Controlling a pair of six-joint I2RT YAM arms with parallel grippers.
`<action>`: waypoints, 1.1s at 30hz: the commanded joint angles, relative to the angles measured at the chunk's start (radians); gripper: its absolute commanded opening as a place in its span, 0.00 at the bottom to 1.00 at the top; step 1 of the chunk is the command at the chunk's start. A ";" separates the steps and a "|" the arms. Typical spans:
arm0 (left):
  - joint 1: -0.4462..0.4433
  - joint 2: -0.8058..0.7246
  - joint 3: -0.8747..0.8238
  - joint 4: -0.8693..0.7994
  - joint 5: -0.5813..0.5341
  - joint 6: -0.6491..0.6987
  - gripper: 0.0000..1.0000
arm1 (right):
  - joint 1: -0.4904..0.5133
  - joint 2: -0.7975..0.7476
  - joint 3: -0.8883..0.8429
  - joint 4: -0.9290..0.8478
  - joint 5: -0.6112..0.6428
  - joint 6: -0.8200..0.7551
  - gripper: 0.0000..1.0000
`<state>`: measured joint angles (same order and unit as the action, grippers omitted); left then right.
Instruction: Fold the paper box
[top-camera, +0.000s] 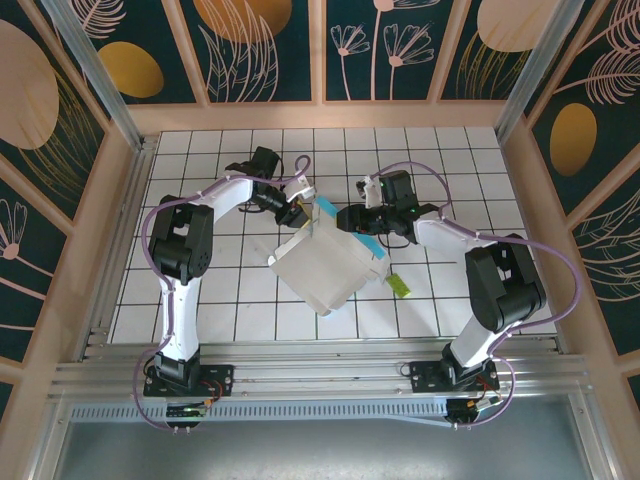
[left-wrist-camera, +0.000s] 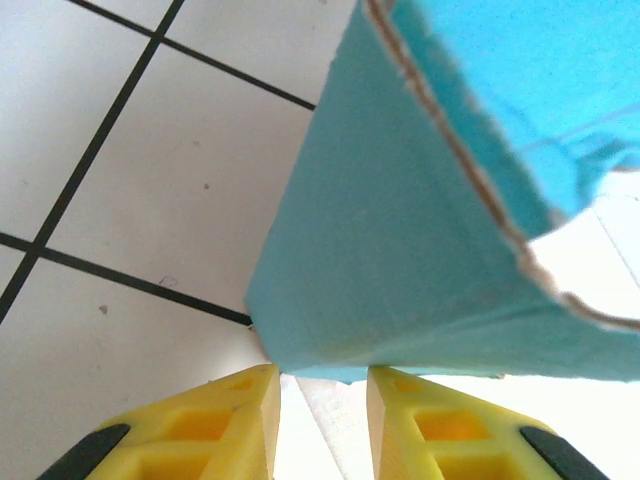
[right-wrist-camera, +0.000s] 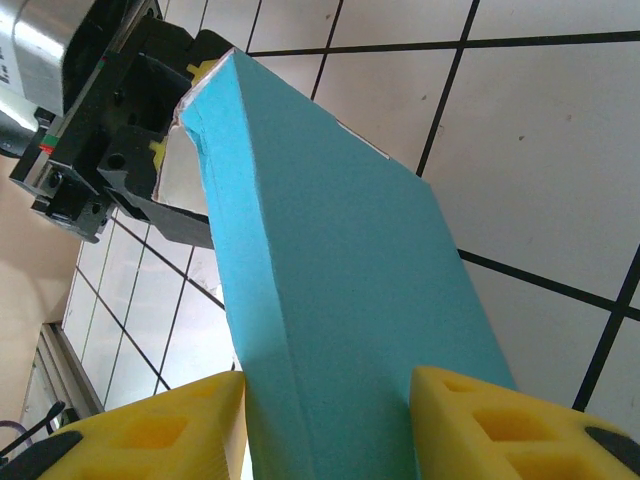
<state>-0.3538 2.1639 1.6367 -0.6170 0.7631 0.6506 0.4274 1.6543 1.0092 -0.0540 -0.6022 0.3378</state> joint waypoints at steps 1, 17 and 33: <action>-0.007 0.015 0.033 0.020 0.084 -0.004 0.30 | 0.013 0.021 0.018 -0.031 0.020 -0.024 0.47; -0.035 -0.039 -0.121 0.355 0.056 -0.177 0.36 | 0.016 0.023 0.014 -0.029 0.016 -0.023 0.47; -0.063 0.041 -0.042 0.341 0.109 -0.192 0.28 | 0.019 0.023 -0.001 0.006 0.010 -0.016 0.43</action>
<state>-0.3985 2.1769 1.5639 -0.2981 0.7990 0.4656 0.4339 1.6684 1.0092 -0.0692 -0.5945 0.3382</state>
